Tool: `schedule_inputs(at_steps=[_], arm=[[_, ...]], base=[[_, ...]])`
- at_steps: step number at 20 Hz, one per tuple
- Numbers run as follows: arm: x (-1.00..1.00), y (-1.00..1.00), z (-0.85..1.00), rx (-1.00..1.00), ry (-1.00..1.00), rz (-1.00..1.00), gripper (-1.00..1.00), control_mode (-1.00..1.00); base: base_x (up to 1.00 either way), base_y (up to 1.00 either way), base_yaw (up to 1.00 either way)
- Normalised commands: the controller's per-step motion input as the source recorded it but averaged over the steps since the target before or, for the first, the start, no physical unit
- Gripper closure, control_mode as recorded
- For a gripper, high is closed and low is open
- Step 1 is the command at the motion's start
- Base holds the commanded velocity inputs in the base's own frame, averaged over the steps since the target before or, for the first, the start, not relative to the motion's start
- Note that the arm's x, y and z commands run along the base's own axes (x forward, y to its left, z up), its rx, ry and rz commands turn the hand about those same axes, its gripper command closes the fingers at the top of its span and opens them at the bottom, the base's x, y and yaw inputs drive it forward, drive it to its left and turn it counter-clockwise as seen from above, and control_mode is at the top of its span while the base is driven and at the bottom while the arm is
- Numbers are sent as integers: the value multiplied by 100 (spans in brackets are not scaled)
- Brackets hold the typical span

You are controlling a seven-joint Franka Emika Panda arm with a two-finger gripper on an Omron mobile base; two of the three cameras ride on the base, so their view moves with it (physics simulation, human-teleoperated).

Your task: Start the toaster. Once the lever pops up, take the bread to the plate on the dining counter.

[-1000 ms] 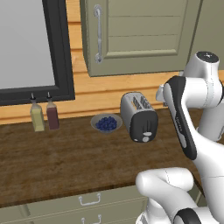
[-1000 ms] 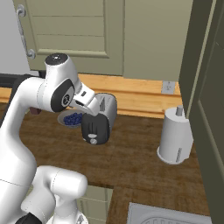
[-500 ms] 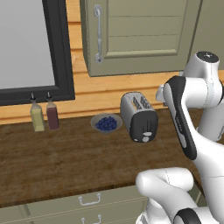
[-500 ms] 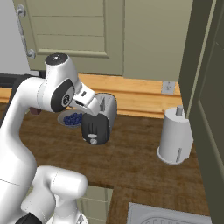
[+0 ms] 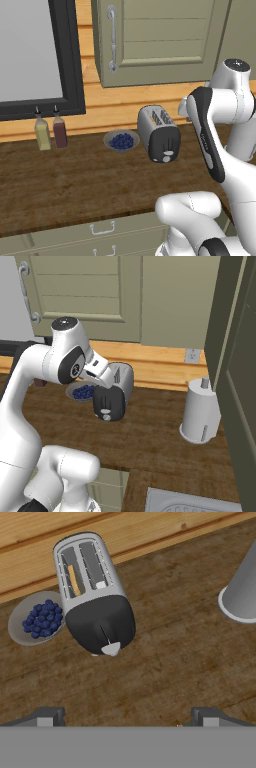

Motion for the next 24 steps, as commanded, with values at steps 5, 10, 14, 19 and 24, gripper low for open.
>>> schedule_inputs(at_steps=[5, 10, 14, 19, 24], arm=[[0, 0, 0, 0, 0, 0, -100, -100], [0, 0, 0, 0, 0, 0, -100, -100], [0, 0, 0, 0, 0, 0, -100, -100], [0, 0, 0, 0, 0, 0, -100, -100], [0, 0, 0, 0, 0, 0, -100, -100]], base=[[0, 0, 0], [0, 0, 0], [0, 0, 0], [0, 0, 0], [0, 0, 0]])
